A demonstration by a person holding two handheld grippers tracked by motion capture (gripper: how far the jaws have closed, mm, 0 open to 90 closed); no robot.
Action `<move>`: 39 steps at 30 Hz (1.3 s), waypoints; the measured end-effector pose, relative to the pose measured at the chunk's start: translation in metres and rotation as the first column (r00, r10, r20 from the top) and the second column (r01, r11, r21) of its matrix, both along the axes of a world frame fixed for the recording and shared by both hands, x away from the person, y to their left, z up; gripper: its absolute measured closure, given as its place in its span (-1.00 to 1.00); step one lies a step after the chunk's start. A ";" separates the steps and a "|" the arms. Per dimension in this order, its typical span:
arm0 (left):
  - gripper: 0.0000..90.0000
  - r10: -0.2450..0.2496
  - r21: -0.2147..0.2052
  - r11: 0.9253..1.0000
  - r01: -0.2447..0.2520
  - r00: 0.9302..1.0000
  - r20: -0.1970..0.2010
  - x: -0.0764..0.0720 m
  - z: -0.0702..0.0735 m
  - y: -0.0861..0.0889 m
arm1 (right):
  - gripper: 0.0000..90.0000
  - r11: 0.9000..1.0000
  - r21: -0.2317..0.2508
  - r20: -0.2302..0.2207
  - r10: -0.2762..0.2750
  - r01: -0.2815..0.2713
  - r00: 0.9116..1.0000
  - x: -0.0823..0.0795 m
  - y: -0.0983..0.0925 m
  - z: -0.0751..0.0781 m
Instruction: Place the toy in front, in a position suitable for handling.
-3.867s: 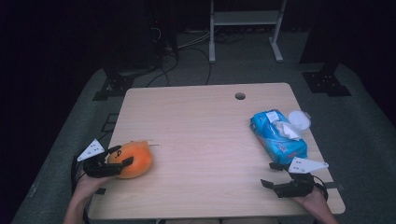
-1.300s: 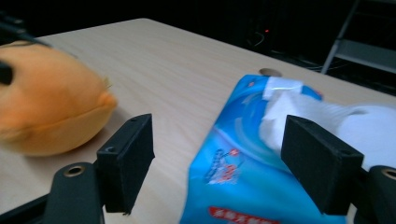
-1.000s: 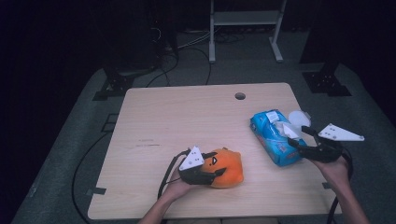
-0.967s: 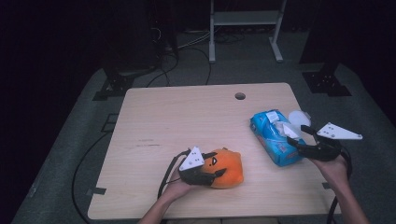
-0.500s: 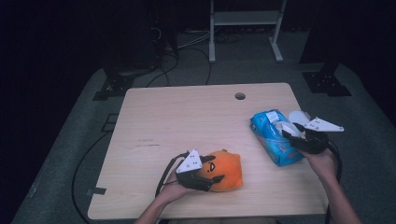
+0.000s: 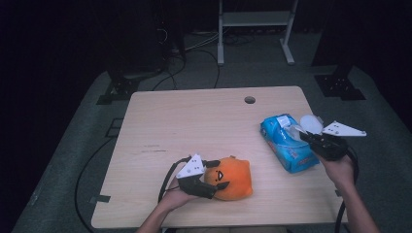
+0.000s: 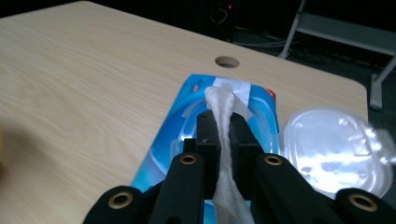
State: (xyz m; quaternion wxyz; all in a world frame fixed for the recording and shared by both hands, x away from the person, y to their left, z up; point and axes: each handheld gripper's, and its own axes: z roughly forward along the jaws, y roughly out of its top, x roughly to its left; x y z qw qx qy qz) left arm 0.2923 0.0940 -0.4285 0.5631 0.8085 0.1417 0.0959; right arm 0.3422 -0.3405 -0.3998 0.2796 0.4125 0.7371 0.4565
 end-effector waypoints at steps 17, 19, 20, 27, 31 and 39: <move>-0.18 0.058 0.005 0.998 -0.058 0.998 -0.020 0.010 -0.005 0.018 | 0.88 0.969 0.025 0.118 0.241 -0.245 0.963 -0.085 0.044 0.045; -0.17 0.059 0.011 0.998 -0.058 0.998 -0.022 0.009 -0.006 0.018 | 0.88 0.955 0.029 0.115 0.290 -0.295 0.950 -0.092 0.057 0.045; -0.17 0.061 0.014 0.998 -0.060 0.998 -0.017 0.009 -0.007 0.018 | 0.88 0.947 0.030 0.109 0.314 -0.319 0.943 -0.095 0.064 0.045; -0.18 0.061 0.014 0.998 -0.061 0.998 -0.012 0.008 -0.009 0.017 | 0.88 0.868 0.058 0.020 0.494 -0.494 0.869 -0.106 0.108 0.035; -0.18 0.051 0.014 0.999 -0.051 0.999 -0.013 0.007 -0.010 0.015 | 0.88 0.818 0.076 -0.050 0.574 -0.570 0.817 -0.102 0.127 0.025; -0.14 0.012 0.028 1.000 -0.011 1.000 -0.010 0.002 -0.011 0.012 | 0.62 0.829 0.007 -0.074 0.559 -0.560 0.826 -0.069 0.151 -0.002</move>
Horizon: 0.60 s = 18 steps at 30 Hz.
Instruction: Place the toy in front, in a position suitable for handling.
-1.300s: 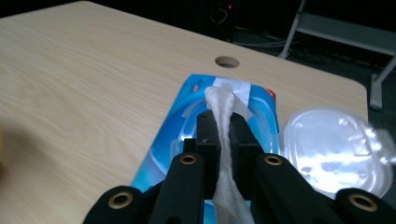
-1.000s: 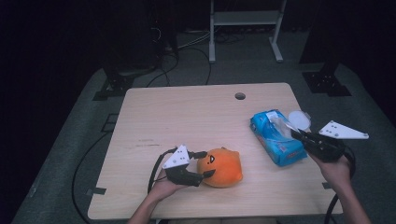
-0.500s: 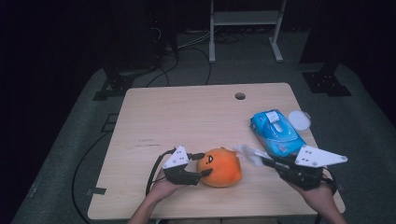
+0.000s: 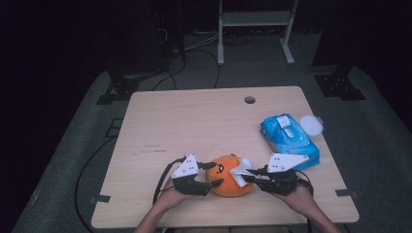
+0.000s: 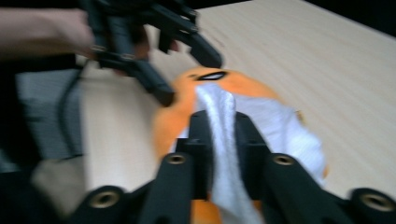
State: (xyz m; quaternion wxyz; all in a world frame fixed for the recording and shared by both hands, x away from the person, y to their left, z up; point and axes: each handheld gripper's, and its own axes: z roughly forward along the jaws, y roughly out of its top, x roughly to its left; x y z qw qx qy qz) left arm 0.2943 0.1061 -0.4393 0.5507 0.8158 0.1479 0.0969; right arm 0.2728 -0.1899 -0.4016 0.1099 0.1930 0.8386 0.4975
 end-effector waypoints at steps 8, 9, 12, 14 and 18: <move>-0.12 -0.071 0.031 0.997 0.073 0.996 -0.046 -0.002 -0.006 0.001 | 0.23 0.998 0.039 0.070 -0.055 0.053 0.996 0.009 0.017 -0.029; -0.13 -0.079 0.028 0.996 0.080 0.996 -0.052 -0.001 -0.006 0.002 | 0.25 0.997 0.055 0.064 -0.056 0.052 0.996 0.009 0.016 -0.032; -0.20 -0.109 0.010 0.994 0.109 0.992 -0.068 0.001 -0.005 0.004 | 0.37 0.997 0.060 0.051 -0.053 0.050 0.997 0.009 0.016 -0.038; -0.42 -0.093 0.000 0.996 0.094 0.994 -0.060 0.005 0.000 0.005 | 0.51 0.997 0.055 0.042 -0.058 0.056 0.997 0.009 0.016 -0.040; -0.61 -0.047 0.034 0.998 0.049 0.998 -0.051 0.013 0.003 -0.002 | 0.66 0.996 0.057 0.039 -0.065 0.062 0.997 0.009 0.016 -0.039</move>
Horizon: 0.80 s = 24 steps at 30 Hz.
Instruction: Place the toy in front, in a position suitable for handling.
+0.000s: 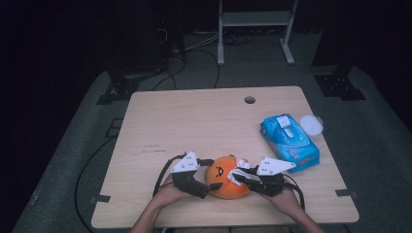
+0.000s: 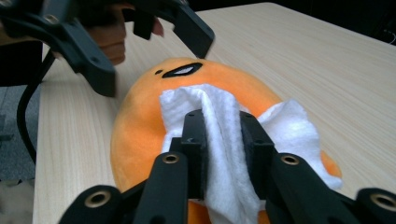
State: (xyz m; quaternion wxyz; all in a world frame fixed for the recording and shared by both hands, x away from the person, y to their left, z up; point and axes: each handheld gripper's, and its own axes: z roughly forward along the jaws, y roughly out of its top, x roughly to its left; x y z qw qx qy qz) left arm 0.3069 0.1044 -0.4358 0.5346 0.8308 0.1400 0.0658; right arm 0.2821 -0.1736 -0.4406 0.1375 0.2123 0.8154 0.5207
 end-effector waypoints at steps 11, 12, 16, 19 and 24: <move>-0.15 0.056 0.007 0.998 -0.056 0.998 -0.028 0.008 -0.009 -0.002 | 0.86 0.999 -0.009 0.042 -0.034 0.035 0.999 -0.007 -0.023 0.001; -0.15 0.068 0.009 0.998 -0.068 0.997 -0.030 0.009 -0.009 -0.004 | 0.86 0.999 -0.008 0.048 -0.032 0.032 0.998 -0.010 -0.022 0.002; -0.16 0.094 0.000 0.996 -0.094 0.994 -0.056 0.013 -0.010 -0.003 | 0.86 1.000 -0.009 0.080 0.006 -0.005 0.997 -0.019 -0.008 0.004; -0.16 0.099 0.010 0.995 -0.098 0.993 -0.062 0.014 -0.010 -0.001 | 0.87 0.999 -0.019 0.112 0.037 -0.035 0.993 -0.022 0.001 0.007; -0.14 0.090 0.020 0.996 -0.089 0.994 -0.056 0.011 -0.009 0.002 | 0.87 0.999 -0.033 0.122 -0.024 0.028 0.992 -0.015 -0.013 0.005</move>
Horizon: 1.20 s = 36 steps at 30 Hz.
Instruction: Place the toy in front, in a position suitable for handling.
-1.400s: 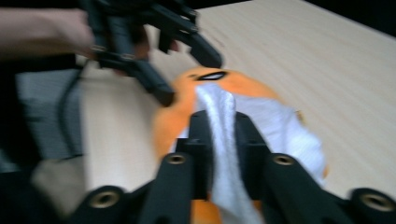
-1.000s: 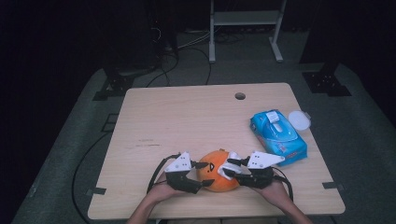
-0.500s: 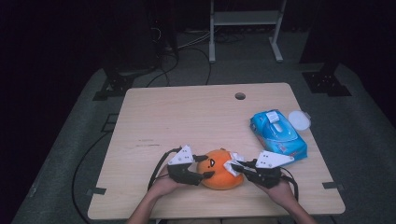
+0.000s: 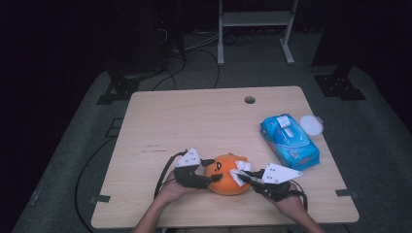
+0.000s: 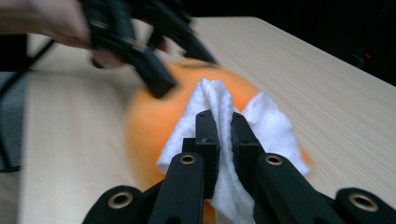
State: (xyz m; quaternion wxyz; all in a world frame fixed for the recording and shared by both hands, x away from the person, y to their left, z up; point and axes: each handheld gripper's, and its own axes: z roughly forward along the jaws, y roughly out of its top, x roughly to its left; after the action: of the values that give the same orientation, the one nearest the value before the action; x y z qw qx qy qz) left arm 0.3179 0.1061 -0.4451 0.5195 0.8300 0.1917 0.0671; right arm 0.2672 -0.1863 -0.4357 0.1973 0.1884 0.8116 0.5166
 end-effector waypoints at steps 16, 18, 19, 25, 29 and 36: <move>-0.16 0.068 -0.031 0.997 -0.069 0.997 -0.039 0.008 -0.003 -0.002 | 0.87 0.996 -0.032 0.044 0.080 -0.079 0.996 -0.017 0.022 0.000; -0.16 0.067 -0.029 0.997 -0.068 0.997 -0.036 0.008 -0.003 -0.001 | 0.87 0.998 -0.034 0.042 0.061 -0.059 0.997 -0.015 0.015 0.001; -0.16 0.066 -0.029 0.997 -0.067 0.997 -0.037 0.008 -0.003 -0.001 | 0.87 0.999 -0.034 0.044 0.044 -0.042 0.998 -0.013 0.010 0.000; -0.18 0.048 -0.032 0.998 -0.049 0.999 -0.026 0.006 -0.003 -0.004 | 0.87 1.000 -0.024 0.005 -0.013 0.013 1.000 -0.006 -0.010 -0.004; -0.18 0.013 -0.016 1.000 -0.013 1.000 0.006 0.003 -0.003 -0.006 | 0.87 1.000 -0.012 0.024 0.023 -0.023 0.999 -0.008 0.007 0.000; -0.15 -0.043 0.006 0.999 0.043 0.998 0.049 -0.004 -0.001 -0.007 | 0.87 1.000 -0.012 0.043 -0.014 0.014 0.999 0.000 0.006 0.003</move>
State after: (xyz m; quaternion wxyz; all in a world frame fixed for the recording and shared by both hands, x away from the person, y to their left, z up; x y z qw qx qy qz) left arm 0.3144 0.0989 -0.4465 0.5232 0.8334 0.1607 0.0769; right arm 0.2676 -0.1805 -0.4332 0.2194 0.1817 0.8091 0.5140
